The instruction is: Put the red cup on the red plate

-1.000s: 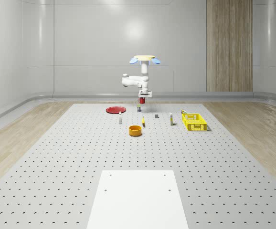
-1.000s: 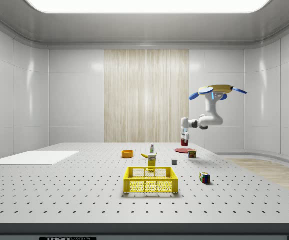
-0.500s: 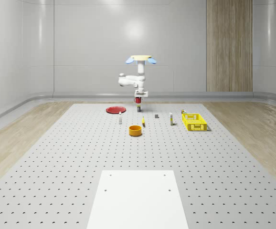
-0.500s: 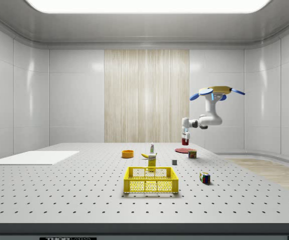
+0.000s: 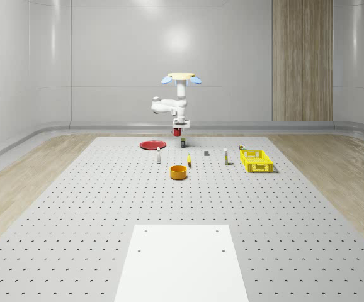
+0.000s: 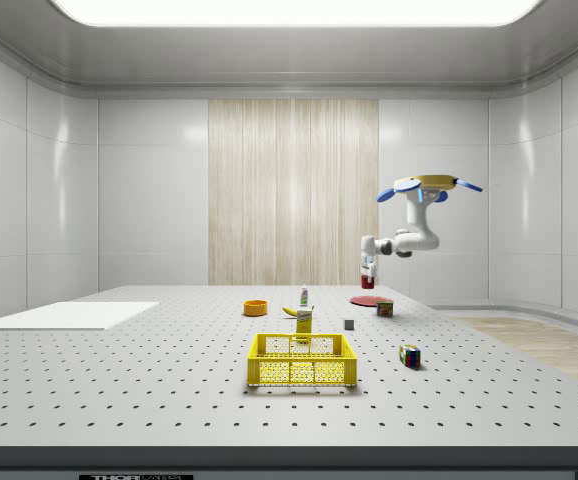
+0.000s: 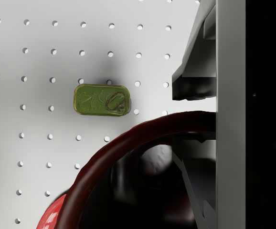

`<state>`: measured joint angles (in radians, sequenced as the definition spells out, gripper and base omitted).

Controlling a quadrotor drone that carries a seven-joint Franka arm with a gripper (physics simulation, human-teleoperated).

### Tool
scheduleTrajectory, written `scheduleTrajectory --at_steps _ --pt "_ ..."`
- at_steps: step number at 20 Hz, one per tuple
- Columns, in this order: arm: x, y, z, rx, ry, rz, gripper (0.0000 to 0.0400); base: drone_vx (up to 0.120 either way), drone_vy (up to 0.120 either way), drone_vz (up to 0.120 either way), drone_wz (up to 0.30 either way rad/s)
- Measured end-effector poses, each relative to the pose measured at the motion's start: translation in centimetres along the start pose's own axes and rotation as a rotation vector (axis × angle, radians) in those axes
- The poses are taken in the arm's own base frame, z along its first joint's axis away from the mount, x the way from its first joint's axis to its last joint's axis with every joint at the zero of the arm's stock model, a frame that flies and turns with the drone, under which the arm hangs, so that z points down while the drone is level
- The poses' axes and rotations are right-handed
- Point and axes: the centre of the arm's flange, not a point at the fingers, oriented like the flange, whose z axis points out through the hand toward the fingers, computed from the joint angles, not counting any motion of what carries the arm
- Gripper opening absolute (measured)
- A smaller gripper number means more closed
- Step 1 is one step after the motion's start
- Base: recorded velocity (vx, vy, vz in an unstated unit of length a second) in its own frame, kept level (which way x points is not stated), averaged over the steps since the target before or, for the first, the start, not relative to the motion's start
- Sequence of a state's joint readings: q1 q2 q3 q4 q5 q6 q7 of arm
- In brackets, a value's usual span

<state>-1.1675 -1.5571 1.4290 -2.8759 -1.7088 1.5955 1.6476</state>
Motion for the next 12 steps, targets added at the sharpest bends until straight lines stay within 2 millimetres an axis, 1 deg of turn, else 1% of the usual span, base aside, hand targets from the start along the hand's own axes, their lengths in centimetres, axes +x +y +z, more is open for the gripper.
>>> scheduleTrajectory --at_steps 3,4,7,8,10,12 --pt "0.0 0.0 0.0 0.0 0.0 0.0 0.01 0.0 -0.12 0.0 0.0" --pt "0.0 0.0 0.0 0.0 0.0 0.0 0.01 0.0 -0.12 -0.04 0.0" --pt "0.0 0.0 0.0 0.0 0.0 0.0 0.01 0.0 -0.12 -0.12 0.0" --pt "0.0 0.0 0.0 0.0 0.0 0.0 0.01 0.0 -0.12 0.0 0.0" --pt "0.0 0.0 0.0 0.0 0.0 0.0 0.01 0.0 -0.12 -0.12 0.0" --pt "0.0 0.0 0.0 0.0 0.0 0.0 0.01 -0.02 -0.12 -0.02 0.0"
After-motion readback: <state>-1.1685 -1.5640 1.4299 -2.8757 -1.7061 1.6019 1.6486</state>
